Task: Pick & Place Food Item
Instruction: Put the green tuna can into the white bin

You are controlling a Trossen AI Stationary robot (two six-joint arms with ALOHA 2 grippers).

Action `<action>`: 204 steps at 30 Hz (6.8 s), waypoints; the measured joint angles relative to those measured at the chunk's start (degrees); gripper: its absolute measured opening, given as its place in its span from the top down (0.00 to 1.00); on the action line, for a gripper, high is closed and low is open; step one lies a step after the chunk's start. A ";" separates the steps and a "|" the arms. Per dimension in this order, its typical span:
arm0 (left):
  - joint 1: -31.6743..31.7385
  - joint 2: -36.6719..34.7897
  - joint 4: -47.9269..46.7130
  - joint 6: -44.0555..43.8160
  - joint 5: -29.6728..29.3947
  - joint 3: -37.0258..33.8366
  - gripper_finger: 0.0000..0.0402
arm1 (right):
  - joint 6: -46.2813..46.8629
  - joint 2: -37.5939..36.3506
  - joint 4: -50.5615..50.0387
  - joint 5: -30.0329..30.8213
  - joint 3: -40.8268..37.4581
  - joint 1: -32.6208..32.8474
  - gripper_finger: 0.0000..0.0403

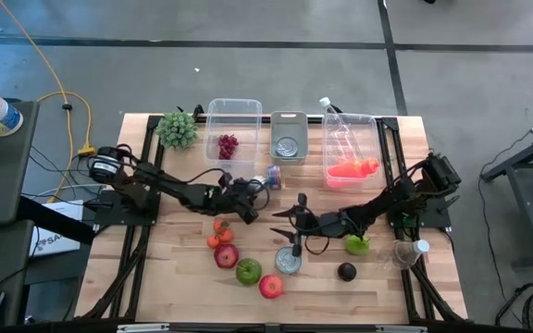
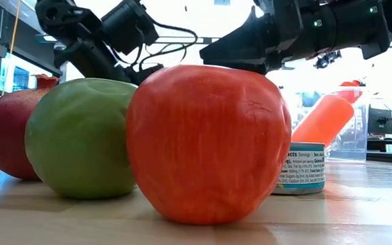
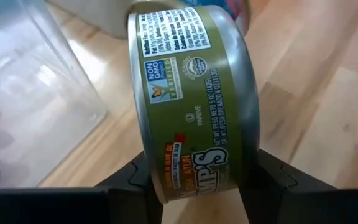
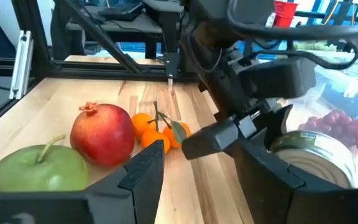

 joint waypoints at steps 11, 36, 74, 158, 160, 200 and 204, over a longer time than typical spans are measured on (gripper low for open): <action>-11.47 -8.12 -3.97 1.98 -7.45 0.02 0.64 | 2.46 -1.47 -1.06 1.36 -0.03 1.33 0.54; -22.50 -15.00 -4.78 4.38 -9.65 0.07 0.64 | 10.99 -12.81 -16.16 -5.39 -0.01 2.92 0.33; -24.46 -14.98 8.40 12.38 0.23 0.07 0.64 | 1.16 -12.81 -16.24 -8.93 -0.01 4.58 0.17; -23.15 -10.74 17.16 18.04 11.77 0.20 0.62 | 1.13 -8.73 -11.36 -2.87 0.12 4.02 0.18; -23.15 -10.74 17.09 18.21 11.79 0.20 0.62 | 1.35 -9.01 -10.66 -3.21 0.12 5.18 0.18; -15.09 -10.74 20.24 19.91 12.49 0.02 0.62 | 4.32 -8.94 -0.95 -22.14 1.15 -4.24 0.18; -15.11 -10.76 20.65 19.85 12.58 0.02 0.62 | 4.91 -7.45 -0.93 -24.24 1.33 -4.93 0.18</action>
